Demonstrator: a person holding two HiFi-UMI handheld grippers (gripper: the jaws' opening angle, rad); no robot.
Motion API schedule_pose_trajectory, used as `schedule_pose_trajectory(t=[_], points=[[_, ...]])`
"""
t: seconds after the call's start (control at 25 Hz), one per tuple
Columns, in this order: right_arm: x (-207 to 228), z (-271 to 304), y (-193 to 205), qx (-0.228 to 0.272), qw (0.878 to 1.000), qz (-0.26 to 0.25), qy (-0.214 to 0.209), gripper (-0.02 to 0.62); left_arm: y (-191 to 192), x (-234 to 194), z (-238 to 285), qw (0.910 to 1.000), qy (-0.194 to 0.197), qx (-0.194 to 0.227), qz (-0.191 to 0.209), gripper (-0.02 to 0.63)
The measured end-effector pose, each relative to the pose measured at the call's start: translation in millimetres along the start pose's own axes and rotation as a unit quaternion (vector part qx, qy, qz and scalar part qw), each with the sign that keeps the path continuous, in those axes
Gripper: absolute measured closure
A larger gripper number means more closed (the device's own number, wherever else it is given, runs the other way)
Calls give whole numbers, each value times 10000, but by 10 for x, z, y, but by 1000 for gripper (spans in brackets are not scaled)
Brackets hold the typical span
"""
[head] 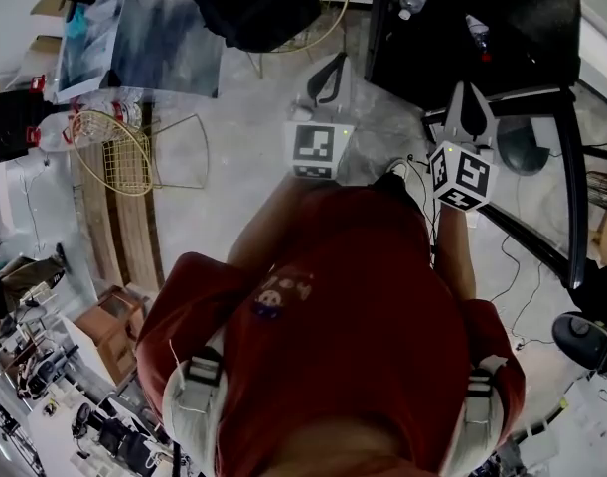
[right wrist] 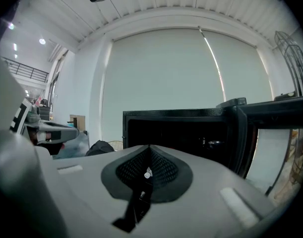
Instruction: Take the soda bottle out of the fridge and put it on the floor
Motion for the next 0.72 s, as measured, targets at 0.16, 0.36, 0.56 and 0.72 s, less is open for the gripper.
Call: schedule_pose_trajectory(t=[0.16,0.36,0.56,0.72], points=[[-66,-1,5,-42,10000,-39,-19,595,-12,-30,7,10000,50,-10,17,606],[-88,2,64,-110,9999,-48,-69,595,23,-38,6,10000,47,-2,21,606],[-63,24,143,-222,9996,-89,-113,595,122,-24,75,9999,32,-102,-8,606],[-13,121,270,-309,9994,-105,-122,595,268,-25,180,9998,-13,-170,-54,606]])
Point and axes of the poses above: the fingertips, and each gripper's own axes: z forward along the fingers, x to its right, y out of its underside, the point moved 9 cm from there along -z, backward along the fingers, and after that the axes turned 8 degrees about z, right-handed, at the moved point
